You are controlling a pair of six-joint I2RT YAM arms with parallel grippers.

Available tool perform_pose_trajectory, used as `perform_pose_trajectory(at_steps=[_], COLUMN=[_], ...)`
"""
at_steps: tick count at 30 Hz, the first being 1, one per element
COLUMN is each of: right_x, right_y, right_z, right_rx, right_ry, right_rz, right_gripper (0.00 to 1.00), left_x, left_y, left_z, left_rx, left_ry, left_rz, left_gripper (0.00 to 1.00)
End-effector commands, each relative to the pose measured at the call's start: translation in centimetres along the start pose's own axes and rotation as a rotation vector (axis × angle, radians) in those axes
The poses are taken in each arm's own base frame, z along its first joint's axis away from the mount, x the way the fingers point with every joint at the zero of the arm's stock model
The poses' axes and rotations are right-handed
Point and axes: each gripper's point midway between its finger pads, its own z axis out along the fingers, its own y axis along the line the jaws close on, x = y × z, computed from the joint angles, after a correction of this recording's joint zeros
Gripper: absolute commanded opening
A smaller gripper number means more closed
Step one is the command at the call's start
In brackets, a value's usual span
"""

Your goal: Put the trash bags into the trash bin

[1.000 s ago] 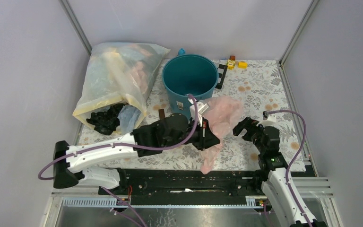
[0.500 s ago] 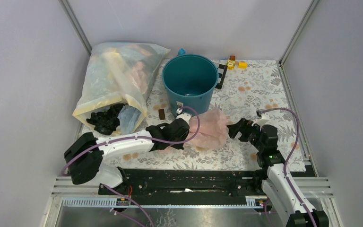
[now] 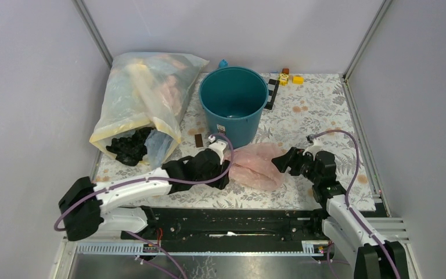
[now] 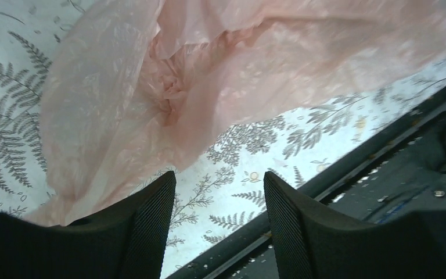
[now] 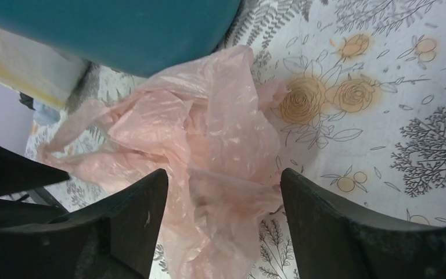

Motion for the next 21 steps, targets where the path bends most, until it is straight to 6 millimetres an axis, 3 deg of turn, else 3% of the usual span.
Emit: perform_pose_trajectory(at_steps=[1,4,9,11,14,17,21], right_x=[-1.1,-1.0,-1.3,-1.4,-1.3,-1.4,-1.4], right_y=[0.5,0.2,0.2,0.2,0.2,0.1,0.1], right_z=[0.7,0.9,0.5,0.4,0.4,0.4,0.4], right_rx=[0.019,0.041,0.048,0.048,0.051,0.055,0.059], right_ry=[0.0,0.008,-0.021,-0.026,-0.025,-0.024,-0.024], right_rz=[-0.033,-0.031,-0.038,-0.039,-0.04,-0.04,-0.038], right_gripper=[0.72,0.57,0.51,0.44,0.37,0.26,0.06], left_x=[-2.0,-2.4,-3.4,-3.8,-4.1,-3.9,-3.1], left_y=[0.0,-0.1,-0.8,0.6,4.4,6.1,7.2], left_z=[-2.6,-4.0,-6.4,-7.0,-7.6,-6.9,-4.5], left_rx=[0.001,0.007,0.058,-0.01,-0.217,-0.304,-0.329], left_ry=[-0.093,-0.102,-0.143,-0.175,-0.217,-0.218,-0.18], left_rz=[-0.05,-0.074,-0.09,-0.089,-0.133,-0.167,-0.184], left_gripper=[0.61,0.61,0.63,0.68,0.81,0.84,0.84])
